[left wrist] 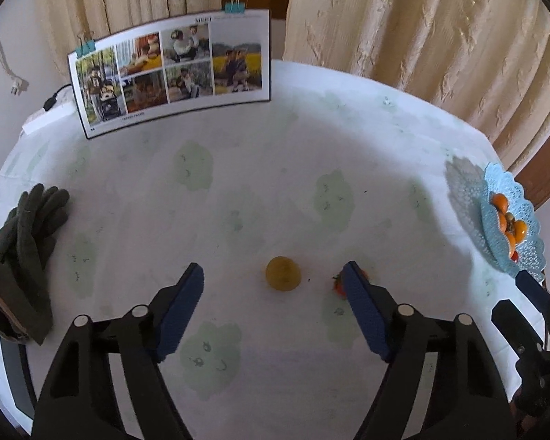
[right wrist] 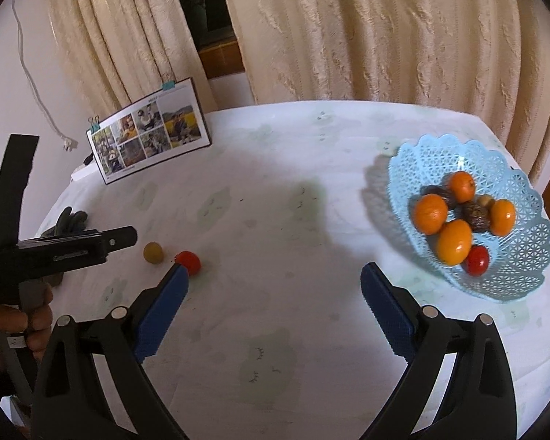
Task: Organize fruits
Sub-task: 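Move both open tools back to the yellow fruit and small tomato, then grasp the small yellow fruit with the left tool while the right tool grasps the small red tomato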
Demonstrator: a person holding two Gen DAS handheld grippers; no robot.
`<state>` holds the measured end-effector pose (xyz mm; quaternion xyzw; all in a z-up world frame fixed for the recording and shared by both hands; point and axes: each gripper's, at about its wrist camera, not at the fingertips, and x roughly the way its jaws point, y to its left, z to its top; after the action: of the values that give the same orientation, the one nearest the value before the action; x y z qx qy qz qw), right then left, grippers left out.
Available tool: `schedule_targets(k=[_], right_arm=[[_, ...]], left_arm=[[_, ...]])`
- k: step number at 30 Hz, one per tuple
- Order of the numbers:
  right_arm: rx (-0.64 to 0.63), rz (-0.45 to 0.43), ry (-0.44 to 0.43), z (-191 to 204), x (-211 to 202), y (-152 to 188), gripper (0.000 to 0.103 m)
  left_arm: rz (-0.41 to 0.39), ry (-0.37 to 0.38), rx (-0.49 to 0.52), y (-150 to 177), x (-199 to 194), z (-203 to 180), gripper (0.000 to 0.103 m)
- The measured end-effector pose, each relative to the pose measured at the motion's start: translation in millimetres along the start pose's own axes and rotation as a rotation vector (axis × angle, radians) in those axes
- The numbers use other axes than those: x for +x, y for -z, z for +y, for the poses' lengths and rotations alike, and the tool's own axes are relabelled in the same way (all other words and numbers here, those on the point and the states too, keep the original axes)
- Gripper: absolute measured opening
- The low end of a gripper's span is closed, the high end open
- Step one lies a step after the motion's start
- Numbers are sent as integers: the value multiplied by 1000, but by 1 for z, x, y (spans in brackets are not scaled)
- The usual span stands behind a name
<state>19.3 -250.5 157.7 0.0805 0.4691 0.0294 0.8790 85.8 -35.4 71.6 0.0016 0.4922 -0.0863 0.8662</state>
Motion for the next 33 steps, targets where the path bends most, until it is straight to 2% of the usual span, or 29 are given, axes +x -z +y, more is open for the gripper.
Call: schedule_targets(k=[4,6,9,20,21,26,33], right_arm=[[-5,19,3,7,6,2,96],[-9,28,4,11,10,3,96],[-10,40,9,15,14,5,96],[-6,72,14,26,29,7,96],[-7,75,12,28,31,6,96],[-16,78,-1,37,38,4,96],[-49,83,-37,57,56,-3,96]], left_arm=[[37,22,27,2,18,2,68],[55,28,36,4,27,3,61],[79,46,52,6,40,3,57],[98,96,98,1,57,6,36],[100,101,102,1,57,6,29],[99,105,91,-1,51,16,28],[59,108,60,-8,28,34,28]])
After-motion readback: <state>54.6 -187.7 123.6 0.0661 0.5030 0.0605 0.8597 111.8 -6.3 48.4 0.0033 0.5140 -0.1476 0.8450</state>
